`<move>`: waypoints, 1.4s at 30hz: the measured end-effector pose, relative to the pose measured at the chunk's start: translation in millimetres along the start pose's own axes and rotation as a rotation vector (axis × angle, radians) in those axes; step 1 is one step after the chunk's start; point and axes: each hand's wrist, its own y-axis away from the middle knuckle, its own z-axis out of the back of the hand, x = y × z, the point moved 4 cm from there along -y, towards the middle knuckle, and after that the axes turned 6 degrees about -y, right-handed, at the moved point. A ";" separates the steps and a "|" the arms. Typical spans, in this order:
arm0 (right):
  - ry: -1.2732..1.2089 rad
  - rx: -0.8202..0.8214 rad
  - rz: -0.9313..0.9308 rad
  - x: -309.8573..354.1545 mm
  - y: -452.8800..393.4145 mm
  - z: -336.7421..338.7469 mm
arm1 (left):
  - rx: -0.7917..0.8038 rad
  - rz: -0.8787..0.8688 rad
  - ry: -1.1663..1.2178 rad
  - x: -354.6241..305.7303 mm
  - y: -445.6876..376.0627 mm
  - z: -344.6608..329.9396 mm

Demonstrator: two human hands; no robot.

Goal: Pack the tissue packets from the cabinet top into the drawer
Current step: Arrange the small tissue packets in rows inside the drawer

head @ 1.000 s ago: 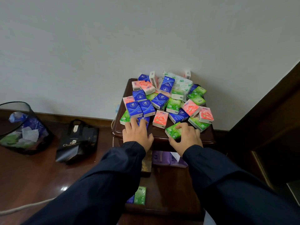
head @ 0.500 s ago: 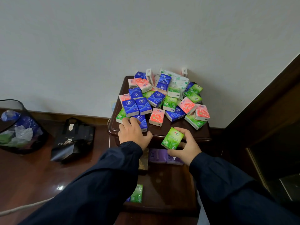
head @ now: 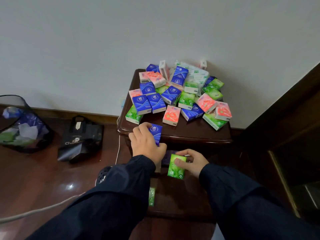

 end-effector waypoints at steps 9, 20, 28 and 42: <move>0.274 0.040 -0.157 -103.7 -24.0 -49.5 | 0.183 0.046 0.366 88.0 70.1 -48.8; 0.540 0.097 -0.191 -162.7 -53.0 -72.8 | 0.710 0.310 0.280 126.7 67.6 -92.4; 0.631 0.122 -0.253 -181.0 -58.5 -76.8 | 0.746 0.366 0.383 133.7 68.5 -105.5; -0.202 0.171 -0.334 -109.9 -45.4 -61.8 | 0.883 0.518 0.642 103.1 80.1 -114.1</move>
